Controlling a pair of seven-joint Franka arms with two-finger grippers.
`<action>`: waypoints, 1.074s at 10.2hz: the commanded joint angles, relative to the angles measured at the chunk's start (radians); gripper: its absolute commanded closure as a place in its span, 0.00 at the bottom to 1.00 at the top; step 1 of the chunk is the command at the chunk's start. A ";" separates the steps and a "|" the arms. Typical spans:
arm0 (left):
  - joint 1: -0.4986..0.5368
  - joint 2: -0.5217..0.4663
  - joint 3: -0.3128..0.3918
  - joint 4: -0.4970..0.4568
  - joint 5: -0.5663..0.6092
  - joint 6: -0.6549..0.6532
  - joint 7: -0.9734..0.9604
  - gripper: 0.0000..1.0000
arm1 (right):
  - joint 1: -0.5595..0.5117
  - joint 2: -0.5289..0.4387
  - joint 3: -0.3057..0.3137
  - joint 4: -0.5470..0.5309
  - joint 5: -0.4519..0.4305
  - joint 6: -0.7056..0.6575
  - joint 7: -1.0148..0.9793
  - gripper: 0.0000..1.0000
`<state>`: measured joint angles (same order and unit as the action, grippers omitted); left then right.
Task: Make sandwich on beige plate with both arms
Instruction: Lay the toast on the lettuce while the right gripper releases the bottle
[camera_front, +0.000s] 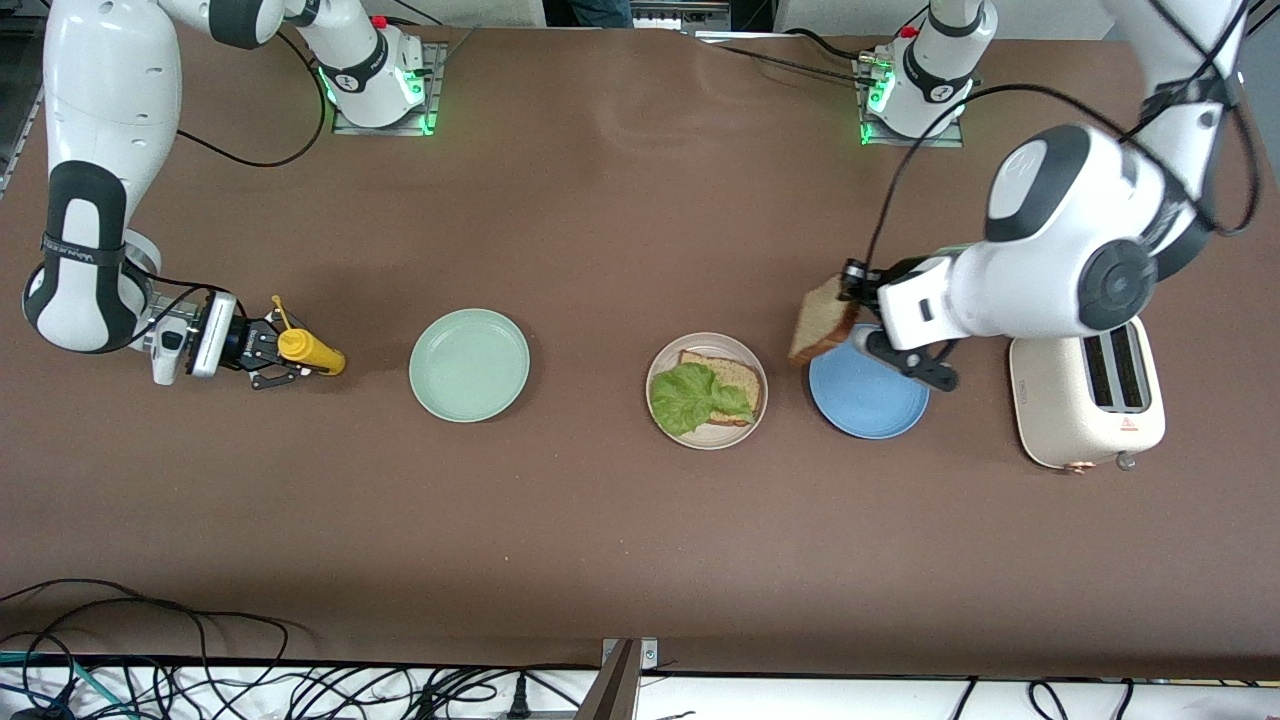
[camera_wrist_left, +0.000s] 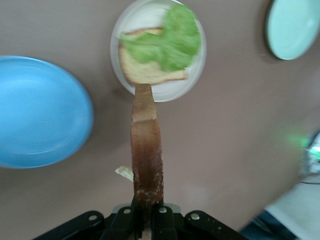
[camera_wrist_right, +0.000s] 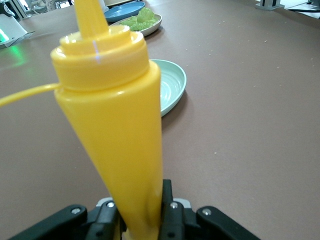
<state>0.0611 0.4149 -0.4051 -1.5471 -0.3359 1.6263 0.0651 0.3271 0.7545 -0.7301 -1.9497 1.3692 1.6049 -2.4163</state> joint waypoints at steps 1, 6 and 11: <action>0.002 0.114 0.003 0.032 -0.148 0.083 0.002 1.00 | -0.022 0.018 0.012 0.018 0.037 -0.025 -0.029 0.84; -0.055 0.272 0.003 0.068 -0.348 0.291 0.089 1.00 | -0.034 0.031 0.012 0.029 0.037 -0.025 -0.030 0.38; -0.038 0.375 0.008 0.052 -0.503 0.293 0.474 1.00 | -0.121 0.058 0.012 0.075 -0.007 -0.077 -0.027 0.37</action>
<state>0.0125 0.7719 -0.3945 -1.5164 -0.8046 1.9254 0.4650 0.2446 0.7819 -0.7255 -1.9192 1.3818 1.5709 -2.4347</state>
